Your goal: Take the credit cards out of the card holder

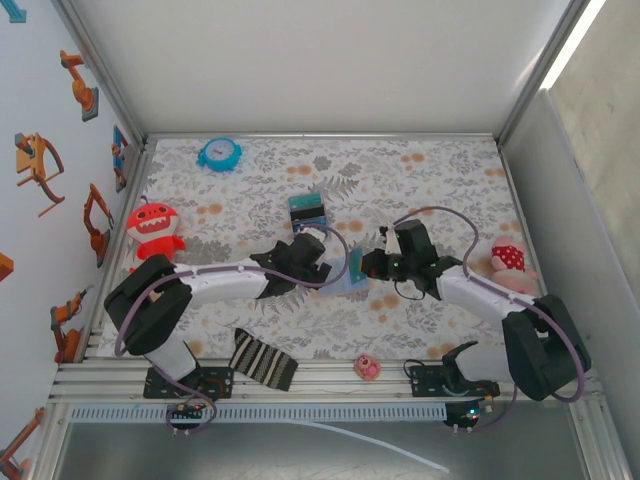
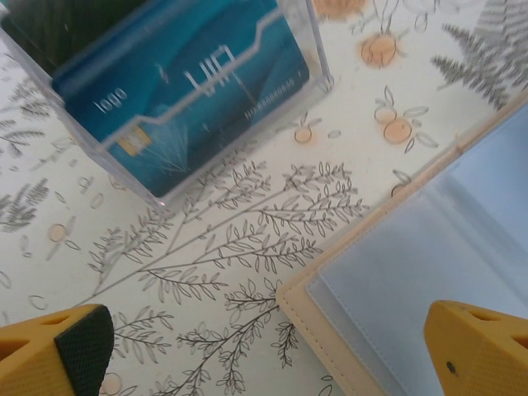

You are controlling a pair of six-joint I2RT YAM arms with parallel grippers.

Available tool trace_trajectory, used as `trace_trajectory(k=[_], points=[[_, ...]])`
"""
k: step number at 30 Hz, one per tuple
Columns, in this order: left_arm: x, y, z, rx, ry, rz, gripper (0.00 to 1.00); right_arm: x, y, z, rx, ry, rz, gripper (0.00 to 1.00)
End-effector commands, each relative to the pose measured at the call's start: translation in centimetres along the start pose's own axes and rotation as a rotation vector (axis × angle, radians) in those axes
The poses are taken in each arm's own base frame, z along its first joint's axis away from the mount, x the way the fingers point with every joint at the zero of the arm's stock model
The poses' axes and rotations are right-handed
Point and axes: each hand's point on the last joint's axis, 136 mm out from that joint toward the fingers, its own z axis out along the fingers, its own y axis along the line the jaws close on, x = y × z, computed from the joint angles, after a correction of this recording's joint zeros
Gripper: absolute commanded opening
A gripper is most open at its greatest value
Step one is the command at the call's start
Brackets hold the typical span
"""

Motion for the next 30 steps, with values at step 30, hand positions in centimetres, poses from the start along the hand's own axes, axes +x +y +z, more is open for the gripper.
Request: trace_trajectory(k=[30], points=[[-12.1,-0.3,-9.8,0.635,-0.386,-0.534,0.99,-6.0,10.8,-5.2,-0.519,-0.327,-0.154,0.00]])
